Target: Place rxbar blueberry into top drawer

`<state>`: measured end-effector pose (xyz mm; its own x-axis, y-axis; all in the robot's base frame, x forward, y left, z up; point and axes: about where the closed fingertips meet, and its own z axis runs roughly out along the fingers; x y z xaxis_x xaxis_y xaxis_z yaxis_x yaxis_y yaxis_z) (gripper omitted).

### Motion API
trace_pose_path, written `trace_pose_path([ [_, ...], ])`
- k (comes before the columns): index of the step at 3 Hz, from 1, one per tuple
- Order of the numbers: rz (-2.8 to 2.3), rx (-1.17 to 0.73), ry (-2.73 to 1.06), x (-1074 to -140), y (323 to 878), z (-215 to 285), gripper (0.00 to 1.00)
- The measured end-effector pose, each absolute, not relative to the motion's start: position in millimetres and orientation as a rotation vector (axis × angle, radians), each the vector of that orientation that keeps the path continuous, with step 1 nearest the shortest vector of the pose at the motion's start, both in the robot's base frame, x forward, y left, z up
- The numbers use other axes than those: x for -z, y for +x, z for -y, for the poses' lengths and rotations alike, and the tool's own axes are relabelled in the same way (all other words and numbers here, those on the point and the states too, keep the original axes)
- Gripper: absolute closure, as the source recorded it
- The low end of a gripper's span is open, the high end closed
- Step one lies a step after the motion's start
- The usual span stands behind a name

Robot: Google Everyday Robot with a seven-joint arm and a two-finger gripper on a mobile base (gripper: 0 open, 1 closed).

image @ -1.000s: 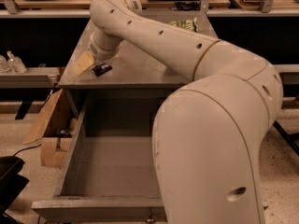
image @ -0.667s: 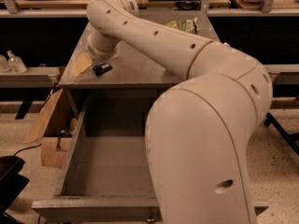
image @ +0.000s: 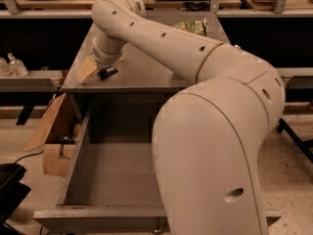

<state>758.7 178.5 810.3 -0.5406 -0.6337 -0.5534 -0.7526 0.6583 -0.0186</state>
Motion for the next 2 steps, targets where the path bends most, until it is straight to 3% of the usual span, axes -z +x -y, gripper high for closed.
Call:
trace_pose_path([
  [2,-2.352,-0.301,-1.077,-815.9,758.4,-179.4,0.65],
])
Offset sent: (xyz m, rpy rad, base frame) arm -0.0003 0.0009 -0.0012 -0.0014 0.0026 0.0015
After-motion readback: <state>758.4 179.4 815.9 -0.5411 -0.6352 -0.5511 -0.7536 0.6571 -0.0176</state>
